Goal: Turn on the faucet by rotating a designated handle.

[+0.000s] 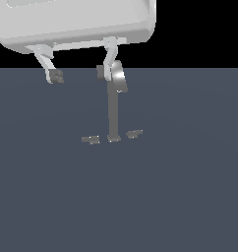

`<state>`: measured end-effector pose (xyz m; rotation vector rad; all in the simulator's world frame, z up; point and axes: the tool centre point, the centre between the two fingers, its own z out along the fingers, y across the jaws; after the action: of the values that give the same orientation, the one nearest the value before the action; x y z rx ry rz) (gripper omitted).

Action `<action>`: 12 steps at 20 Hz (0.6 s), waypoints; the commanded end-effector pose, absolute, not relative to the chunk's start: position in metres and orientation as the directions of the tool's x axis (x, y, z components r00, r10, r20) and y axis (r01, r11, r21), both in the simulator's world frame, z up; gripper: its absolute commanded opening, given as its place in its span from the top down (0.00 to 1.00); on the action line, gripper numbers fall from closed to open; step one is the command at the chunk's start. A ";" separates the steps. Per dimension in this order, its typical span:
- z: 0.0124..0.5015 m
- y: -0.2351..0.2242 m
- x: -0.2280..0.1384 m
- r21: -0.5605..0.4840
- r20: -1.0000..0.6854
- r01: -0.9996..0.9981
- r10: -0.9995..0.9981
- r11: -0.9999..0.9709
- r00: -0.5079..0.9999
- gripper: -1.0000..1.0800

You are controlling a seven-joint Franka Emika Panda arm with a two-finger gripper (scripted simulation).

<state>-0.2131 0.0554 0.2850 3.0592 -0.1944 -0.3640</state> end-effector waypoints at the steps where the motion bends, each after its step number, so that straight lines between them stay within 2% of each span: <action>1: 0.251 0.062 -0.212 0.039 -0.268 -0.231 -0.233 -0.972 0.935 0.31; 2: 0.253 0.051 -0.188 0.004 -0.248 -0.320 -0.311 -0.947 0.918 0.35; 3: 0.254 0.045 -0.189 -0.001 -0.245 -0.333 -0.322 -0.943 0.914 0.35; 4: 0.255 0.064 -0.170 0.000 -0.211 -0.341 -0.333 -0.940 0.919 0.14; 5: 0.220 0.054 -0.188 0.061 -0.248 -0.342 -0.346 -0.938 0.905 0.17; 6: 0.244 0.055 -0.136 0.037 -0.153 -0.358 -0.359 -0.933 0.920 0.10; 7: 0.247 0.055 -0.138 0.035 -0.144 -0.360 -0.361 -0.932 0.921 0.10; 8: 0.232 0.076 -0.141 0.007 -0.174 -0.443 -0.437 -0.897 0.882 0.16; 9: 0.226 0.041 -0.138 -0.011 -0.197 -0.501 -0.489 -0.865 0.849 0.16; 10: 0.192 0.093 -0.183 0.020 -0.251 -0.432 -0.423 -0.901 0.871 0.07; 11: 0.184 0.103 -0.181 0.028 -0.267 -0.411 -0.403 -0.911 0.875 0.07; 12: 0.186 0.102 -0.124 -0.001 -0.242 -0.494 -0.479 -0.870 0.844 0.15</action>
<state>-0.1523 0.0921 0.1968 3.0773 -0.7271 -0.3773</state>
